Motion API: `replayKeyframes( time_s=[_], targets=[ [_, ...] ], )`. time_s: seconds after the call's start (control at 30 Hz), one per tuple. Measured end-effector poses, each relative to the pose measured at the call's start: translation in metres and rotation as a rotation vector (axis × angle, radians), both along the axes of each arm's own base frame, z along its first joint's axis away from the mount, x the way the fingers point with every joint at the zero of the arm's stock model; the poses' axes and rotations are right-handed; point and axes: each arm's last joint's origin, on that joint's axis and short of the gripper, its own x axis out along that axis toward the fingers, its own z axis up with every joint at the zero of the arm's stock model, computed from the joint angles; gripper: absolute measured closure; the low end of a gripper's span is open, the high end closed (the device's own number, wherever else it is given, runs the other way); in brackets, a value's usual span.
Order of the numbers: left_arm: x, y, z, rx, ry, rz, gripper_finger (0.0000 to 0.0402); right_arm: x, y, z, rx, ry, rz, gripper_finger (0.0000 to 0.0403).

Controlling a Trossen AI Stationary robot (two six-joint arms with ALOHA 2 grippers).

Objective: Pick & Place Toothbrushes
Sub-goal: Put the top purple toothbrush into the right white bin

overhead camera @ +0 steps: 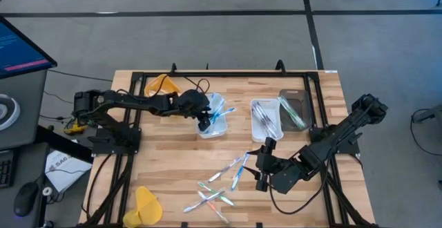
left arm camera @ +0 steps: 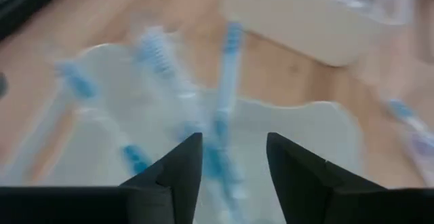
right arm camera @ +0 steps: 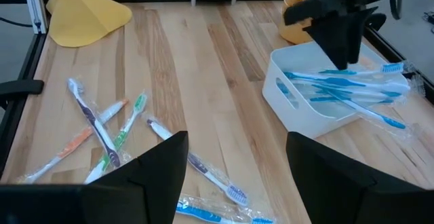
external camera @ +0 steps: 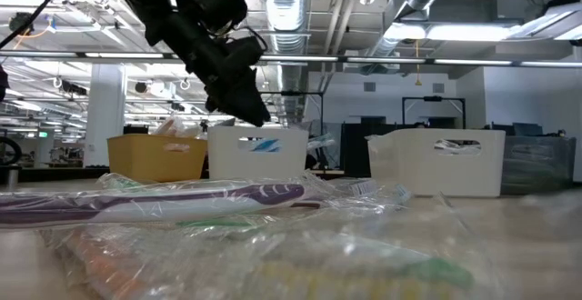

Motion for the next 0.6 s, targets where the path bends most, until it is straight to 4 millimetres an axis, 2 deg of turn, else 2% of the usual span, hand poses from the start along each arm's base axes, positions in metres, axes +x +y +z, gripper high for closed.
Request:
replayKeyframes(
  time_s=[0.07, 0.17, 0.4, 0.6],
  targets=[
    [0.002, -0.013, 0.002, -0.019, -0.013, -0.064, 0.0239, -0.001, 0.001, 0.000, -0.001, 0.001, 0.005, 0.0159],
    [0.004, -0.043, 0.002, -0.043, -0.032, -0.213, 0.0236, -0.003, 0.004, 0.000, 0.000, 0.001, 0.015, 0.0159],
    [-0.013, -0.120, -0.011, 0.016, -0.013, -0.528, 0.0237, -0.009, 0.012, 0.000, 0.000, 0.001, 0.049, 0.0159],
    [-0.017, -0.154, -0.016, 0.109, -0.214, -0.531, 0.0245, -0.008, 0.013, 0.000, 0.006, -0.007, 0.050, 0.0159]
  ],
)
